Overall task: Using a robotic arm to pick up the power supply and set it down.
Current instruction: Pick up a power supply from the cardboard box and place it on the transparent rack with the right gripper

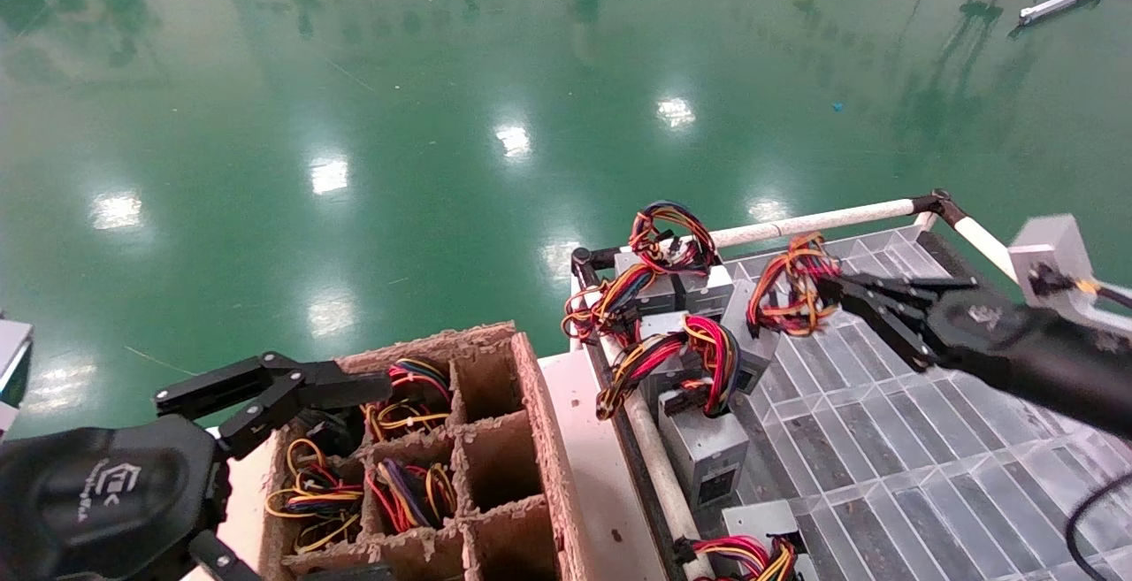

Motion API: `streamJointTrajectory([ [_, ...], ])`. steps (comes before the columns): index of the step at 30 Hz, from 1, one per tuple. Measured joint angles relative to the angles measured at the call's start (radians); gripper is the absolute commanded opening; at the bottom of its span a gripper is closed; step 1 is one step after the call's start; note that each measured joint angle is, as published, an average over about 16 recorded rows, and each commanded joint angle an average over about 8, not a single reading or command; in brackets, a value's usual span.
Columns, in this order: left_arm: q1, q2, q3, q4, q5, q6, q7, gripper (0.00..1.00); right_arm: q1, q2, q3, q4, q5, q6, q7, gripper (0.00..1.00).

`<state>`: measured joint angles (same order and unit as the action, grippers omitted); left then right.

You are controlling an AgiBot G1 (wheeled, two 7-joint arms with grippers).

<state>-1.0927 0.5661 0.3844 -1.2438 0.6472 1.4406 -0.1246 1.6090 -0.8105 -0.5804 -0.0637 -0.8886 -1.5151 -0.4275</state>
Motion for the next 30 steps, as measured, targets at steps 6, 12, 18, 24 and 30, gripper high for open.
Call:
streamJointTrajectory([
  [6, 0.0, 0.0, 0.0, 0.0, 0.0, 0.0, 0.0, 1.0, -0.035, 0.028, 0.016, 0.004, 0.022, -0.017, -0.003, 0.0],
  [12, 0.0, 0.0, 0.0, 0.0, 0.0, 0.0, 0.0, 1.0, -0.053, 0.046, 0.023, 0.015, 0.032, -0.012, -0.004, 0.0],
  [18, 0.0, 0.0, 0.0, 0.0, 0.0, 0.0, 0.0, 1.0, -0.049, 0.032, 0.02, 0.031, 0.027, 0.025, 0.0, 0.0],
  [24, 0.0, 0.0, 0.0, 0.0, 0.0, 0.0, 0.0, 1.0, -0.026, -0.013, 0.01, 0.047, 0.013, 0.099, 0.007, 0.0],
  [30, 0.0, 0.0, 0.0, 0.0, 0.0, 0.0, 0.0, 1.0, 0.004, -0.072, -0.002, 0.057, -0.004, 0.192, 0.012, 0.0],
])
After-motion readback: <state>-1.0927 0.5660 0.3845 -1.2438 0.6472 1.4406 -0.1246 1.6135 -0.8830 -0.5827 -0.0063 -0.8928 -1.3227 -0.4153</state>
